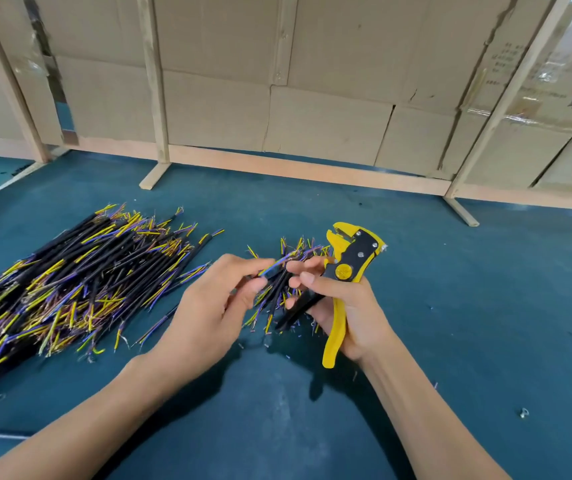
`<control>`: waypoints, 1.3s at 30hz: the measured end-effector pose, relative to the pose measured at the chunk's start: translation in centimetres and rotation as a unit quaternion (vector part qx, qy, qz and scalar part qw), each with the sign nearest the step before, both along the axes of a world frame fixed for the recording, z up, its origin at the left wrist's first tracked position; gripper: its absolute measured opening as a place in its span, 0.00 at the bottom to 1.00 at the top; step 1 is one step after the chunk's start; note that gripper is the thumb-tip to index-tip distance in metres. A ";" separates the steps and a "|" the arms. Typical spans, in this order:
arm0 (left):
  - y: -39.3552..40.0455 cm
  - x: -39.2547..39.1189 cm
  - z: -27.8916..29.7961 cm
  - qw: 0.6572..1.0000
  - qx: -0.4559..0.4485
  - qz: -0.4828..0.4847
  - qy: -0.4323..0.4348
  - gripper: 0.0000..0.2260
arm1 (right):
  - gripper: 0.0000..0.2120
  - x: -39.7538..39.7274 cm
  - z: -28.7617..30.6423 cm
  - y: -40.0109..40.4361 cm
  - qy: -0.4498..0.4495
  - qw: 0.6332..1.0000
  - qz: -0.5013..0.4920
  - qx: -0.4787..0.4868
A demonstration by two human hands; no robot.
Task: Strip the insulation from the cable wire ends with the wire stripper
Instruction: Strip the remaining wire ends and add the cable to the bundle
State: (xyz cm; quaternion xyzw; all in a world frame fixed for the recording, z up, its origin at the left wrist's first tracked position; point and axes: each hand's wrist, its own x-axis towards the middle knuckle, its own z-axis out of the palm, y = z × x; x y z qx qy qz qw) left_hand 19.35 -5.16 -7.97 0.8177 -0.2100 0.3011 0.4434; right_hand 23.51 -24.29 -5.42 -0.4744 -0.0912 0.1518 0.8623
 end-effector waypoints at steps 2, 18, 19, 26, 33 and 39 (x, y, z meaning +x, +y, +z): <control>-0.4 0.3 0.4 0.934 -0.287 -0.134 0.168 0.15 | 0.06 -0.2 0.3 -0.1 0.001 1.000 0.018 0.002; 0.0 0.7 1.0 0.700 -0.620 -0.233 0.265 0.23 | 0.06 -2.6 1.0 2.2 0.037 0.979 0.134 -0.148; 0.0 0.6 0.9 0.711 -0.610 -0.235 0.260 0.22 | 0.05 -2.6 1.0 2.3 0.038 0.979 0.134 -0.151; 0.0 0.3 0.8 0.737 -0.570 -0.258 0.257 0.19 | 0.06 -2.5 1.0 2.2 0.047 0.977 0.131 -0.164; 0.1 0.4 0.6 0.735 -0.570 -0.260 0.259 0.18 | 0.05 -2.8 0.8 2.7 0.067 0.979 0.091 -0.172; -0.1 0.2 0.7 0.759 -0.542 -0.235 0.275 0.16 | 0.07 -2.8 0.7 2.8 0.058 0.984 0.088 -0.141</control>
